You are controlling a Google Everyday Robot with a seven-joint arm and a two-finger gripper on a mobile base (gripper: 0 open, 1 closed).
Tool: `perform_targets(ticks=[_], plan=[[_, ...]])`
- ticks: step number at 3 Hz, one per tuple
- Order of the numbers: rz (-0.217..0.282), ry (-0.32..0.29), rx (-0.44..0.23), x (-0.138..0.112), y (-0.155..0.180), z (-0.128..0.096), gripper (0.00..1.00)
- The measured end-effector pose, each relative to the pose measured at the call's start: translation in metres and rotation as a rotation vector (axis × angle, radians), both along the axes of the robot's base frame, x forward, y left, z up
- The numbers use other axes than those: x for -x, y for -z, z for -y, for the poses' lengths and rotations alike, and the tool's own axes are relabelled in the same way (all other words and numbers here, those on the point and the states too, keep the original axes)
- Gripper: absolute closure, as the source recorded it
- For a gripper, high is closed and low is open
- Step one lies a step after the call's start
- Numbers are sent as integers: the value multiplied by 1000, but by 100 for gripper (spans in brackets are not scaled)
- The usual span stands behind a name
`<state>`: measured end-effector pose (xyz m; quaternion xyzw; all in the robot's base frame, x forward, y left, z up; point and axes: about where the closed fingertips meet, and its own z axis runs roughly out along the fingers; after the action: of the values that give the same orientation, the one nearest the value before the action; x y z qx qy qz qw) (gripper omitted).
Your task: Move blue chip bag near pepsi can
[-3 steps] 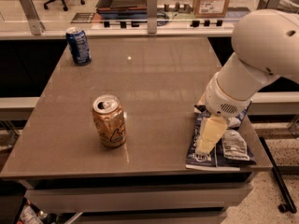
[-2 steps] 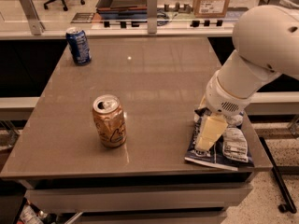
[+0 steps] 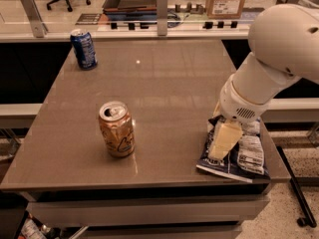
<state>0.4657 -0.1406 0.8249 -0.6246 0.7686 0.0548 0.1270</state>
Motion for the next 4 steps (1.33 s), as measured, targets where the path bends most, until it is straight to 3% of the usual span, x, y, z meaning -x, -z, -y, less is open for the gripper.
perform_targets(ticks=[1,2,4], plan=[[19,-4,8,-15,-9,3,100],[61,-13,47,-47,-35,11,100],[176,-22,96,-110,-107,9,100]])
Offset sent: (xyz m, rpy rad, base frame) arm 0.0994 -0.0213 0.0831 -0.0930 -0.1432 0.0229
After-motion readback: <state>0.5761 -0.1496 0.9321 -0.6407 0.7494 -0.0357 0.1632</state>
